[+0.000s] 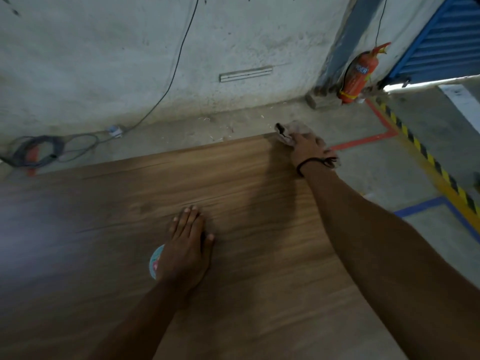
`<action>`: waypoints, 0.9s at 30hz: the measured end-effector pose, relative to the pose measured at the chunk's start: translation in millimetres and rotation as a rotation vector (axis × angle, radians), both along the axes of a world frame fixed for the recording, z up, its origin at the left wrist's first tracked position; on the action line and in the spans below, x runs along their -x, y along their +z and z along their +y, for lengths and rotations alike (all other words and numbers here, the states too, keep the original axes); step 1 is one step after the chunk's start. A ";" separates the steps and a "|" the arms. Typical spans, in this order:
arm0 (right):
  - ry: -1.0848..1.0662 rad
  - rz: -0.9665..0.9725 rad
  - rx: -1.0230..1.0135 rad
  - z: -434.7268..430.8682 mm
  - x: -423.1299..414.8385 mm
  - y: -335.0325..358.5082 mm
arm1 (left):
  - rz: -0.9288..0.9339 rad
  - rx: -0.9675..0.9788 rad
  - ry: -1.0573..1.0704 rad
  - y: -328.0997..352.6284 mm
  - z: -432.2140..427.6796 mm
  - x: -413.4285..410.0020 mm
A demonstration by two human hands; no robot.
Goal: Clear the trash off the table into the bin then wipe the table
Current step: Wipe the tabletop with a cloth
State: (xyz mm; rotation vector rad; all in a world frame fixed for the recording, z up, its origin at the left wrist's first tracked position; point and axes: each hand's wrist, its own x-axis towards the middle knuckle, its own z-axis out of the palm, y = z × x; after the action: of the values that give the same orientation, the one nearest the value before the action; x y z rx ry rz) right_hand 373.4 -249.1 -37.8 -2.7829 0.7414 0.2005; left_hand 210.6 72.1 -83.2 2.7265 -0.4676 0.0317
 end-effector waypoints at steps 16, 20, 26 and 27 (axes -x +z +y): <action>0.409 -0.256 -0.099 105.3 34.8 14.7 | -0.044 -0.007 0.060 4.1 -2.7 6.0; 0.142 -0.131 0.026 2.3 4.5 6.8 | -0.057 0.006 0.081 4.0 -1.4 6.6; 0.136 0.056 0.095 66.4 -0.5 -15.9 | -0.109 0.082 0.094 4.0 0.8 7.9; 0.205 0.051 0.109 94.9 -0.4 -16.9 | -0.126 0.096 0.090 4.9 1.8 8.0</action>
State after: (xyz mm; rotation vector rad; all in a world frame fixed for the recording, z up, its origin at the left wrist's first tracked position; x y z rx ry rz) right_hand 373.8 -154.1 -54.8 -2.9677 0.4911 0.2773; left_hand 202.5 73.9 -78.4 2.6590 -0.3681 0.2446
